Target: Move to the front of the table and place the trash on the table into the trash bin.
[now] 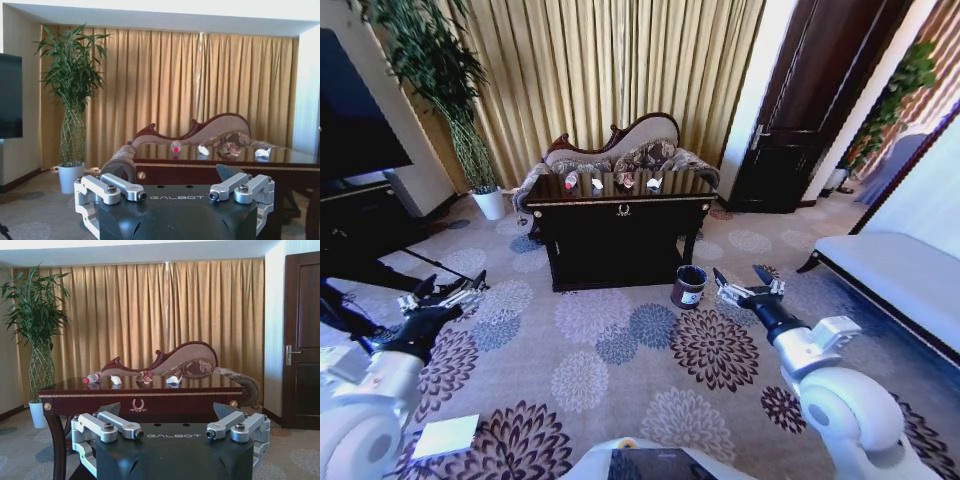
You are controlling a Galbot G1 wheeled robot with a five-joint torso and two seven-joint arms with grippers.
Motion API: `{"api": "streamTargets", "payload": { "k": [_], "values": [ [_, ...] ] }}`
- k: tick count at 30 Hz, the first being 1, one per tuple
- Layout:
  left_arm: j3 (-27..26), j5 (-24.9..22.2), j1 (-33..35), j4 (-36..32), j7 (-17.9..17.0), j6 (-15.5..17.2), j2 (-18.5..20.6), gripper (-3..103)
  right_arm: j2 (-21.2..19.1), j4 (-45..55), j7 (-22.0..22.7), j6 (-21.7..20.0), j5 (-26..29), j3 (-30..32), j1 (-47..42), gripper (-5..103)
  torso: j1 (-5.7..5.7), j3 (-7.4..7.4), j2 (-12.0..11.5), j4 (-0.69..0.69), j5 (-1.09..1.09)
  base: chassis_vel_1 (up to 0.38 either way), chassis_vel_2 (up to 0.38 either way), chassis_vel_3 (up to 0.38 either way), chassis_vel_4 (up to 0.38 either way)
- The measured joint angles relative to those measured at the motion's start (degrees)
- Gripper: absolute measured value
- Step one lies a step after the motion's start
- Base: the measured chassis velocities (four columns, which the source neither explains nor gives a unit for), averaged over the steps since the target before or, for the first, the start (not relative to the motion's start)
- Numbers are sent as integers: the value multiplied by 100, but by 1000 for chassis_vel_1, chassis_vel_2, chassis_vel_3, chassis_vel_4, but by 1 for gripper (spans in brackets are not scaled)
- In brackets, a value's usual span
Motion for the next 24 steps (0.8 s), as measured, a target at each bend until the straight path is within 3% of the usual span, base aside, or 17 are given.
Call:
{"api": "streamTargets", "payload": {
  "k": [5, 24],
  "values": [
    [-14, 308, -7, 0, 42, 113, 29, 100, -6, 0, -3, -2, 1, 3, 10, 100, 0, 0, 0, 0, 0, 0, 0, 0, 0],
    [-5, 267, -29, 0, 74, 126, 44, 100, 7, 0, -9, -2, 2, 11, 32, 100, 0, 0, 0, 0, 0, 0, 0, 0, 0]
  ]
}}
